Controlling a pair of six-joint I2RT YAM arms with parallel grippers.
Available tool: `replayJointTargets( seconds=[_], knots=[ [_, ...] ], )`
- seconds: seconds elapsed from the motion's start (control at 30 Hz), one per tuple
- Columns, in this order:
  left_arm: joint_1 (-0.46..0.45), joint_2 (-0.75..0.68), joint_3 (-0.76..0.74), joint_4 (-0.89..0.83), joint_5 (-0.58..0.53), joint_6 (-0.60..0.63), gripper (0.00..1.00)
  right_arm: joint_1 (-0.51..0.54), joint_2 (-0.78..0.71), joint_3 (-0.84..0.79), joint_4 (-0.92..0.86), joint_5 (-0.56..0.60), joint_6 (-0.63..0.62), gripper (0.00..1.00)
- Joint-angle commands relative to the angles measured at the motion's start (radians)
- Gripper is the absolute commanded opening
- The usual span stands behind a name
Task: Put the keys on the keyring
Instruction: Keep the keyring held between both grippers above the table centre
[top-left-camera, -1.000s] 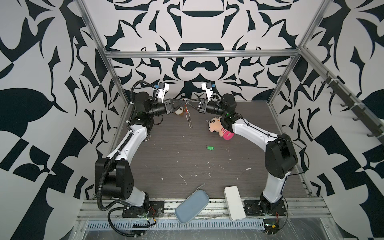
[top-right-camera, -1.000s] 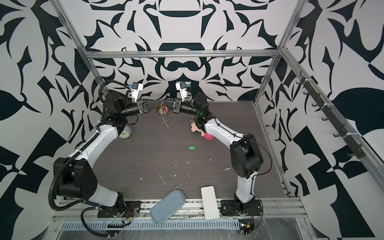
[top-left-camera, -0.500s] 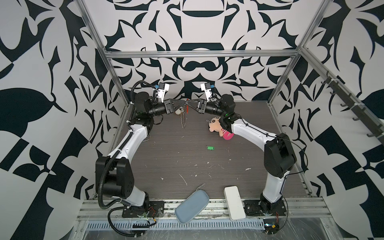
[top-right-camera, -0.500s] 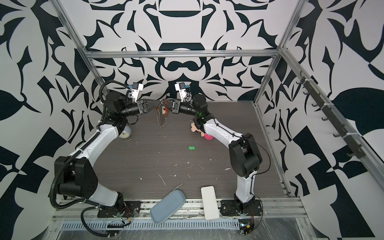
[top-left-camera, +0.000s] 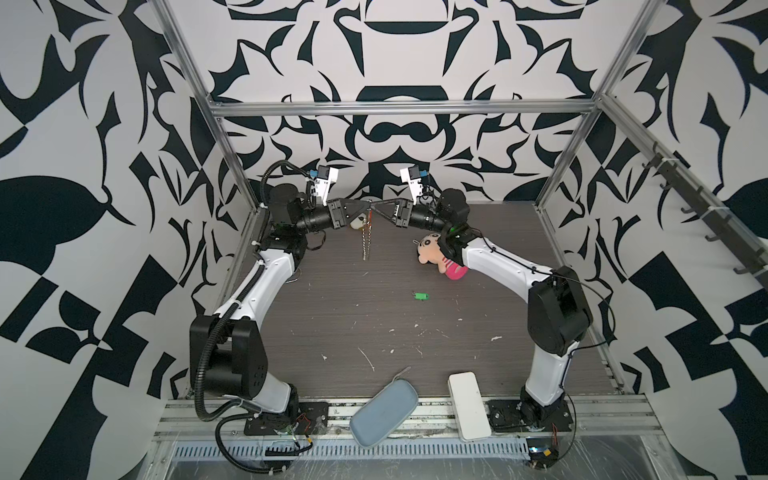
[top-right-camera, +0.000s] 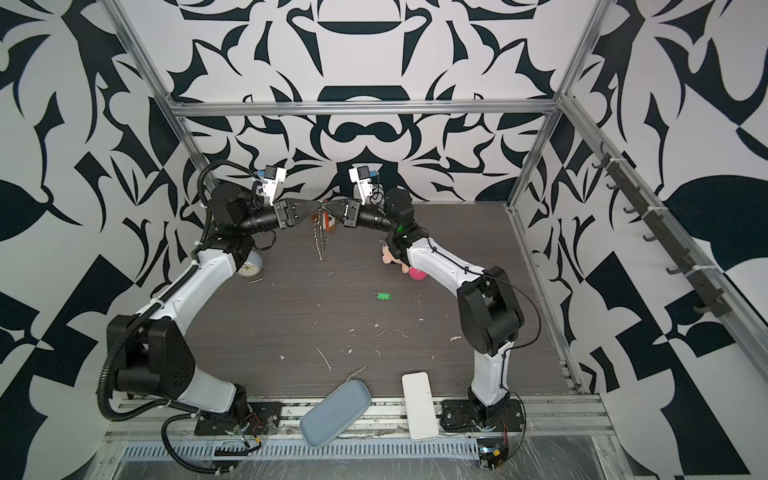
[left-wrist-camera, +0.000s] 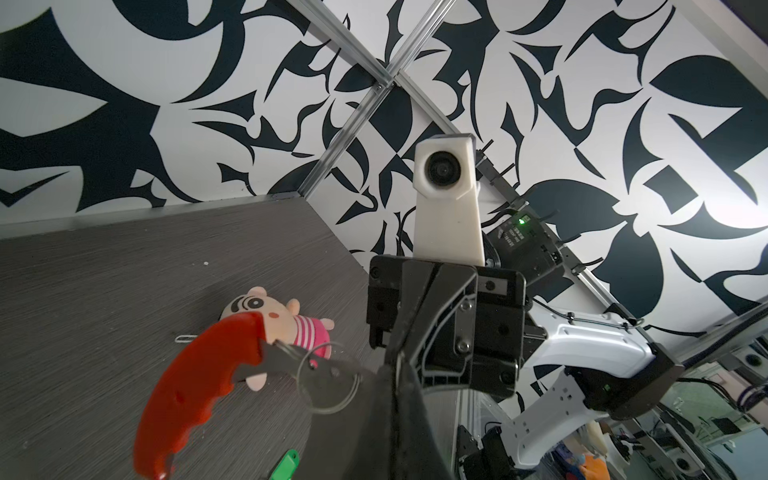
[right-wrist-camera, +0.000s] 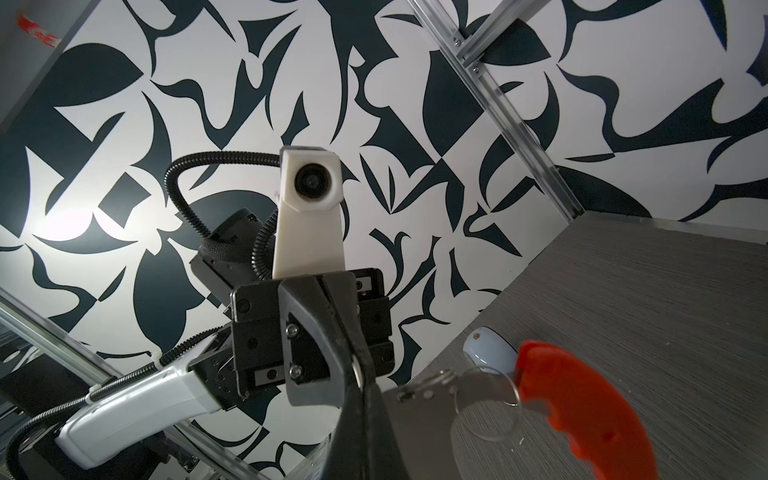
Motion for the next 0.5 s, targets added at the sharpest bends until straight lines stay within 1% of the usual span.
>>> replayJointTargets(
  seconds=[0.0, 0.07, 0.13, 0.2, 0.23, 0.3, 0.43, 0.47],
  knots=[
    [-0.009, -0.057, -0.002, -0.165, -0.044, 0.125, 0.00, 0.018, -0.050, 0.037, 0.044, 0.019, -0.032, 0.00],
    [-0.009, -0.067, 0.020, -0.299, -0.097, 0.183, 0.00, 0.018, -0.067, 0.034, -0.024, 0.043, -0.065, 0.00],
    [-0.009, -0.052, 0.063, -0.421, -0.122, 0.192, 0.00, 0.019, -0.089, 0.020, -0.090, 0.074, -0.112, 0.00],
    [-0.009, -0.029, 0.135, -0.570, -0.126, 0.267, 0.00, 0.018, -0.117, -0.003, -0.128, 0.114, -0.146, 0.00],
    [-0.013, -0.026, 0.150, -0.598, -0.126, 0.285, 0.00, 0.019, -0.133, -0.016, -0.139, 0.129, -0.157, 0.00],
    [-0.018, -0.039, 0.135, -0.579, -0.124, 0.283, 0.00, 0.019, -0.164, -0.040, -0.168, 0.166, -0.170, 0.00],
    [-0.027, -0.086, 0.087, -0.525, -0.112, 0.273, 0.00, 0.018, -0.278, -0.123, -0.300, 0.264, -0.262, 0.15],
    [-0.032, -0.099, 0.074, -0.517, -0.108, 0.282, 0.00, 0.018, -0.315, -0.150, -0.348, 0.296, -0.291, 0.17]
  ],
)
